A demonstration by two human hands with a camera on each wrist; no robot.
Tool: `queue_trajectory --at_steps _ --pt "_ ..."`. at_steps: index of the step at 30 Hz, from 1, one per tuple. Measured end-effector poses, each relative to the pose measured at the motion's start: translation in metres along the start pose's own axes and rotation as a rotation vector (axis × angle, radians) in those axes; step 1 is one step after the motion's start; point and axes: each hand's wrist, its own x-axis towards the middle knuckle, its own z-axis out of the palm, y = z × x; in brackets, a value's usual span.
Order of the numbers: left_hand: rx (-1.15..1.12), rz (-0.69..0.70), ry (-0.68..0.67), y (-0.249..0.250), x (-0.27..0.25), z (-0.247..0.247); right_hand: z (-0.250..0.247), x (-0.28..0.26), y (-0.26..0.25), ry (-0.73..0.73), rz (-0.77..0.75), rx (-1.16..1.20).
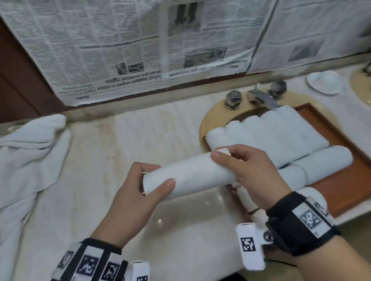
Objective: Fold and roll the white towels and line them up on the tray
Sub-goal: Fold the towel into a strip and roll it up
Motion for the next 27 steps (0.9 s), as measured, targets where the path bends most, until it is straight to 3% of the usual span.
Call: queue_trajectory --at_steps 7,16,21,27 --pt "0.177 0.183 -0.131 0.051 -0.008 0.13 -0.148 -0.001 -0.007 0.03 -0.011 0.008" --pt "0.369 0.396 -0.054 0.079 0.004 0.337 -0.346 0.036 0.012 0.046 0.227 -0.067" --pt "0.588 0.407 -0.108 0.095 0.008 0.397 -0.406 0.058 0.03 0.035 0.39 -0.121" --pt "1.029 0.442 -0.056 0.077 0.023 0.432 -0.421 0.07 0.065 0.056 0.495 -0.235"
